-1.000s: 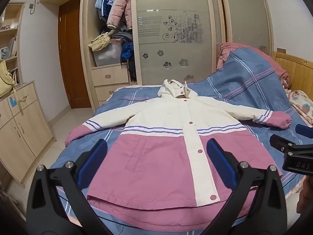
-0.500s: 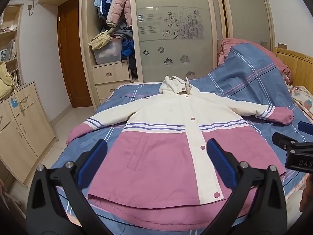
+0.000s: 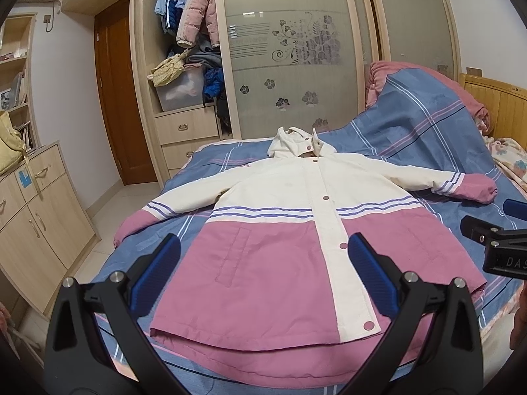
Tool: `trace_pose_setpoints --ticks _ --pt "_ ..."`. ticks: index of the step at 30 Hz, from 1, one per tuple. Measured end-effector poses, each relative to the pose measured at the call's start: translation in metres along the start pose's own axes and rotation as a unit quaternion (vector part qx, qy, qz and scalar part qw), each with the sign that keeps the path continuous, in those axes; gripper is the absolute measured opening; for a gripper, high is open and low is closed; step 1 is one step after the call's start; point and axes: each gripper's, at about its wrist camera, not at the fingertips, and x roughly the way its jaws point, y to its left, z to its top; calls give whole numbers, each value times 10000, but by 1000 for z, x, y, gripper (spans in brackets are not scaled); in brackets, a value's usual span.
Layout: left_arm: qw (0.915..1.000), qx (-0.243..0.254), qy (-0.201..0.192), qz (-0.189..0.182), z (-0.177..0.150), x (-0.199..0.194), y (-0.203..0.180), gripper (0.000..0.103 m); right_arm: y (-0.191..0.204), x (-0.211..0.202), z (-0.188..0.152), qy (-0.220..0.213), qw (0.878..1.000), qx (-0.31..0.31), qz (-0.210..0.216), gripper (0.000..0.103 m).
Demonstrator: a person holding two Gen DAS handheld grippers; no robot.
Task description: Fold large clothes
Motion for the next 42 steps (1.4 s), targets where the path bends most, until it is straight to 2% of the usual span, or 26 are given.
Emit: trace_pose_setpoints --ticks 42 --pt "10000 25 1 -1 -3 2 -1 101 3 5 -8 127 9999 -51 -1 102"
